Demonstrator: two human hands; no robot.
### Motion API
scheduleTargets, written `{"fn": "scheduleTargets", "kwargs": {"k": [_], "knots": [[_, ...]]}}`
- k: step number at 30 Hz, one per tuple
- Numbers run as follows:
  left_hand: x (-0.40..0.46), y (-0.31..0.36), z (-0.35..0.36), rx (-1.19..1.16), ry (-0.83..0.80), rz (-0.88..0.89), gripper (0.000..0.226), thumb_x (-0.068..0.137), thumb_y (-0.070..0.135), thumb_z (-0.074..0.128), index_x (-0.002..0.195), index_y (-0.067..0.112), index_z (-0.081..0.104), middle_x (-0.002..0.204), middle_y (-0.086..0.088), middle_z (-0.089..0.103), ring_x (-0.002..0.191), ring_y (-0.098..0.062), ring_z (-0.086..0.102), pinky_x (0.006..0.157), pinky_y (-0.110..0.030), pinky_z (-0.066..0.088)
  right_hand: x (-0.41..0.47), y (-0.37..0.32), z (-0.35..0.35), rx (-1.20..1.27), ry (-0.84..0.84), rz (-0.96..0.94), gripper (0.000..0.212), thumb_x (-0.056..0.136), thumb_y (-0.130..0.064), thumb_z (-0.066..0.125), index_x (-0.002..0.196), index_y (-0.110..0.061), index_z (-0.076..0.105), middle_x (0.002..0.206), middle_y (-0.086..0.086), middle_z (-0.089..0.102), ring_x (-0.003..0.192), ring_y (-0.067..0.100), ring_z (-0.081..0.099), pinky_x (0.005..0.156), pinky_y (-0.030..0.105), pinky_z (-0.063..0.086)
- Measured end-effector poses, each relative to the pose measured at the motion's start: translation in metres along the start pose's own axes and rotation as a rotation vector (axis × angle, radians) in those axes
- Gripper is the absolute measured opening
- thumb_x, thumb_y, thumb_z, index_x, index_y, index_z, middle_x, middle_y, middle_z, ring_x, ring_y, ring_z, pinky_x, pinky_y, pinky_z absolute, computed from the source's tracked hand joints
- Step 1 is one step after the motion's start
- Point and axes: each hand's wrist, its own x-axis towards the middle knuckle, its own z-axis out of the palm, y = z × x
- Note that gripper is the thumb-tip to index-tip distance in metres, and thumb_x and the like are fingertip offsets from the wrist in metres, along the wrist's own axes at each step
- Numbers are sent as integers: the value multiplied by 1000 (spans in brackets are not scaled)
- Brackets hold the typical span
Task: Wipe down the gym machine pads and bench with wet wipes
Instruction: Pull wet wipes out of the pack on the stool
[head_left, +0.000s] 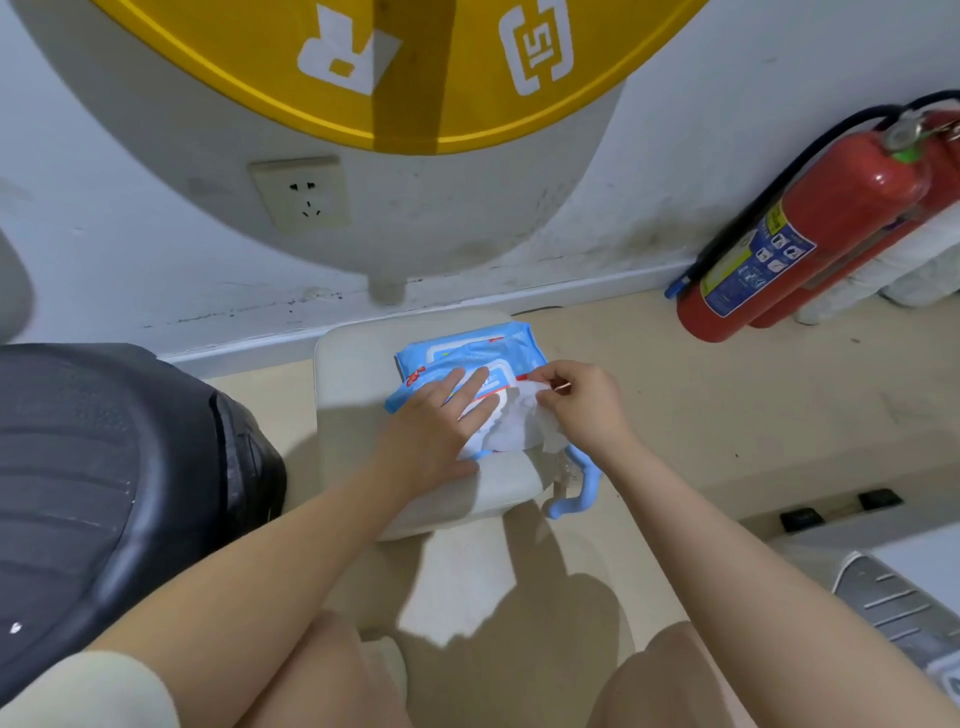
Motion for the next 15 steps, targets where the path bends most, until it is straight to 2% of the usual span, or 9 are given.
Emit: {"fn": "scheduleTargets", "kwargs": {"k": [2,3,5,7,9,11,13,15], "knots": [[7,-1,-6,-20,42,10,75,45,35,83,111,6,65,123,-21,60,105,-39,62,81,-44,53,6,1,1,14,-4,-14,29,82,5,49,97,-10,70,87,-1,66,74,11,52,61,1,34],[10,-3,-10,-42,81,14,67,52,32,74,111,3,65,122,-23,60,104,-40,62,81,-45,53,9,1,2,13,-10,-38,31,83,6,49,100,-9,70,93,2,68,76,11,52,63,0,34],[15,-8,-19,-74,147,0,60,63,31,48,110,-1,64,118,-23,62,99,-41,64,79,-46,55,15,-3,6,-4,-6,-105,34,82,8,49,106,-7,68,106,9,68,82,17,55,69,4,35],[18,-17,-25,-72,181,-17,63,63,28,33,109,-2,65,115,-20,65,95,-35,66,76,-41,57,22,-8,10,-26,54,-147,36,81,10,49,108,-5,67,107,18,65,94,27,57,73,14,33],[20,-25,-30,-47,210,-6,61,64,23,30,108,3,67,113,-12,68,95,-27,68,72,-33,57,31,-14,12,-10,106,-135,38,80,11,48,111,-4,66,107,21,59,103,29,54,73,11,29],[23,-32,-31,-46,223,-3,56,68,22,30,107,10,68,112,-4,69,95,-19,69,63,-26,56,42,-17,14,-24,65,-113,39,81,10,47,114,-4,64,114,20,54,108,29,53,76,9,28],[25,-37,-27,-76,187,6,51,74,25,34,110,11,66,114,-4,68,97,-21,68,62,-28,56,50,-17,15,-94,0,-103,41,82,7,45,116,-7,63,118,18,51,107,29,54,78,13,31],[25,-38,-19,-65,187,51,51,77,31,37,114,8,64,117,-8,66,98,-25,66,71,-35,58,51,-15,16,-191,-61,-130,42,81,5,45,116,-9,64,119,18,49,103,30,55,86,22,39]]}}
